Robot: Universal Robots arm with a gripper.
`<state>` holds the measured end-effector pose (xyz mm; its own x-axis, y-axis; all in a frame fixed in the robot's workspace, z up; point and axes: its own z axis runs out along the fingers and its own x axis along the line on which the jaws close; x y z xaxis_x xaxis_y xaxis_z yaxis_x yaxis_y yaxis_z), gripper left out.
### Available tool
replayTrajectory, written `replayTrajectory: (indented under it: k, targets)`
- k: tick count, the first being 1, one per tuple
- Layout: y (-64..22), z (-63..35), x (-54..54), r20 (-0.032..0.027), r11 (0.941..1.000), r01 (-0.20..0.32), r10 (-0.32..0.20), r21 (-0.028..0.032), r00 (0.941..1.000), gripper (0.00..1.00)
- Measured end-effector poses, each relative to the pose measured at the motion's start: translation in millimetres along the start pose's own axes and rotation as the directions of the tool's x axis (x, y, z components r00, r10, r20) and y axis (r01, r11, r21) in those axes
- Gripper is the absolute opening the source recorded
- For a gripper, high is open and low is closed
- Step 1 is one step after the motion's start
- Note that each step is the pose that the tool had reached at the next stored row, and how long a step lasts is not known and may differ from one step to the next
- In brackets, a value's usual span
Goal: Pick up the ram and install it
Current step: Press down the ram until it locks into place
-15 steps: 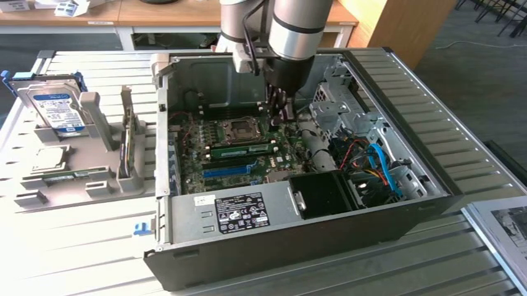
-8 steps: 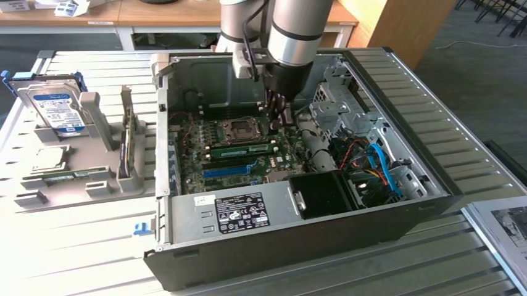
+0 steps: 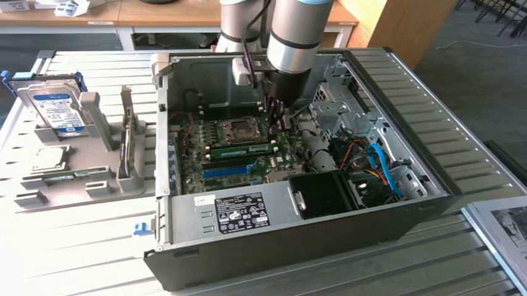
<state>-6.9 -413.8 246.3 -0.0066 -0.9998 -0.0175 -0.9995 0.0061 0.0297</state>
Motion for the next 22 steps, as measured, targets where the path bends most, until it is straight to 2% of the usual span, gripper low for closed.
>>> replayTrajectory:
  k: [7, 12, 16, 22]
  targets:
    - [-0.3, 9.8, 0.2, 0.0000, 1.0000, 0.000, 0.000, 0.0000, 1.0000, 0.10]
    - [-0.6, 9.8, 0.2, -0.0001, 1.0000, 0.000, 0.000, -0.0001, 1.0000, 0.10]
    - [-5.3, 9.7, 0.1, 0.0000, 1.0000, 0.000, 0.000, -0.0013, 1.0000, 0.10]
    - [-5.6, 11.0, 0.1, 0.0004, 1.0000, 0.000, 0.000, -0.0013, 1.0000, 0.10]
